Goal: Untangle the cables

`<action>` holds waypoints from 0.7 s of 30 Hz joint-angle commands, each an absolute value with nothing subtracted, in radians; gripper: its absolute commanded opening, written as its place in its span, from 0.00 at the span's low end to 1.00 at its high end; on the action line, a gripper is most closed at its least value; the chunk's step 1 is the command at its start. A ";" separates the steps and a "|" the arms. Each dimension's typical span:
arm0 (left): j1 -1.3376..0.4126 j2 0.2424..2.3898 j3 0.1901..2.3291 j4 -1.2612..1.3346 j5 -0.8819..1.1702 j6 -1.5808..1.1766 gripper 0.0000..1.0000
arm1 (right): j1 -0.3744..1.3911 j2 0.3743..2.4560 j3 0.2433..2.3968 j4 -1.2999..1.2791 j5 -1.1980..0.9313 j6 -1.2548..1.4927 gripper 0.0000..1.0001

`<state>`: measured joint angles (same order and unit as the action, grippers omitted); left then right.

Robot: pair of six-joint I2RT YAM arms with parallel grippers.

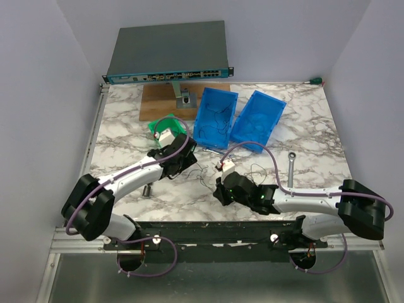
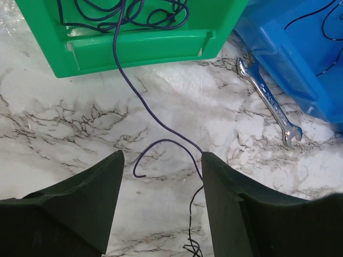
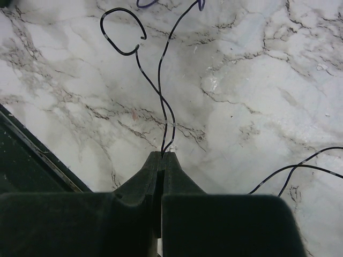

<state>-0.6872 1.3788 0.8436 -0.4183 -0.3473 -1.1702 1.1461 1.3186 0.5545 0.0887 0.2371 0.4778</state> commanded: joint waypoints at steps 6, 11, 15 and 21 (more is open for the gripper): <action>-0.678 1.540 0.920 -0.339 -0.305 -1.232 0.46 | 1.153 1.276 0.539 0.092 0.218 0.475 0.01; -0.649 1.567 0.935 -0.308 -0.316 -1.220 0.16 | 1.153 1.271 0.534 0.087 0.215 0.481 0.01; -0.631 1.489 0.928 -0.290 -0.371 -1.112 0.00 | 1.153 1.265 0.527 0.046 0.232 0.490 0.01; -0.447 1.351 0.876 -0.244 -0.223 -0.950 0.00 | 1.153 1.223 0.494 -0.026 0.255 0.537 0.01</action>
<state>-0.5846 1.4502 0.8982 -0.3069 -0.3199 -1.0977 1.1461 1.2652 0.5255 0.0502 0.2321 0.4942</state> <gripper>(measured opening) 0.013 0.027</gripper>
